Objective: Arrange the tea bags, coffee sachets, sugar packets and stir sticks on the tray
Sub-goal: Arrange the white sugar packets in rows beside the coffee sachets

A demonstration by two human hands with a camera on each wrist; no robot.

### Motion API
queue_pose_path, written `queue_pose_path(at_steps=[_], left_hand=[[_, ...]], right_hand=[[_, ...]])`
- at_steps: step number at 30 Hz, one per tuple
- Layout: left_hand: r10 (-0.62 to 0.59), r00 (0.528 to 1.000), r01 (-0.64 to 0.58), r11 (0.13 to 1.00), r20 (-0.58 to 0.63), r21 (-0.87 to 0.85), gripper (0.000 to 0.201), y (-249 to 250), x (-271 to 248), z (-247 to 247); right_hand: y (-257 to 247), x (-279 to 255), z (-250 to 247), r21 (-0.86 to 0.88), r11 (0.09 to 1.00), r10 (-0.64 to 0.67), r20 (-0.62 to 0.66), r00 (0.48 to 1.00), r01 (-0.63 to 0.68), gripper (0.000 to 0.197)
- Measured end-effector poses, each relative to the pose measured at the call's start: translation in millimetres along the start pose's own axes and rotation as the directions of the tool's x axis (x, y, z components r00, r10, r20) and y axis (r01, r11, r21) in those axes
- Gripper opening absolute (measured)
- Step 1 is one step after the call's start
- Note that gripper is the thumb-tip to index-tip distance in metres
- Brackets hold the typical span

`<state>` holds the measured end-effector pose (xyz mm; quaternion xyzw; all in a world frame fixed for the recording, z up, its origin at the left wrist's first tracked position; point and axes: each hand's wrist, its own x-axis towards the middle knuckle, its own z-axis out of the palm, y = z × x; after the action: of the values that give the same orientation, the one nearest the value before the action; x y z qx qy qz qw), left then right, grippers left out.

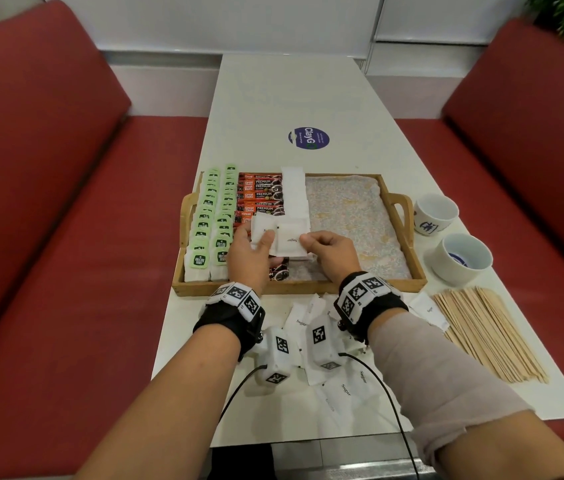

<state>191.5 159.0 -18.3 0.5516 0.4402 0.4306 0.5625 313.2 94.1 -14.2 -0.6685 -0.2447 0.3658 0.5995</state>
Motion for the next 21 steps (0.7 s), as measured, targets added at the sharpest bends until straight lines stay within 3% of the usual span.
queue_pose_path(at_steps=[5,7,9,12,21], left_hand=[[-0.029,0.999,0.026,0.996,-0.035,-0.083,0.019,0,1,-1],[-0.034,0.998,0.029,0.994,-0.049,-0.103,0.015,0,1,-2],[-0.037,0.998,0.029,0.993,-0.059,-0.118,0.017,-1,1,-2],[-0.039,0.996,0.030,0.992,-0.075,-0.119,0.020,-3,1,-2],[-0.027,0.997,0.016,0.991,-0.078,-0.130,0.015,-3,0,-1]], right_hand=[[0,4,-10,0.019,1.000,0.005,-0.158,0.987,-0.002,0.017],[2,8,-12,-0.104,0.994,-0.043,-0.210,0.977,0.021,0.014],[3,9,-12,-0.276,0.961,-0.081,-0.188,0.979,0.027,0.013],[6,7,-12,-0.388,0.922,-0.055,-0.138,0.989,-0.003,0.004],[9,10,-8,-0.451,0.889,0.038,-0.093,0.995,-0.076,0.015]])
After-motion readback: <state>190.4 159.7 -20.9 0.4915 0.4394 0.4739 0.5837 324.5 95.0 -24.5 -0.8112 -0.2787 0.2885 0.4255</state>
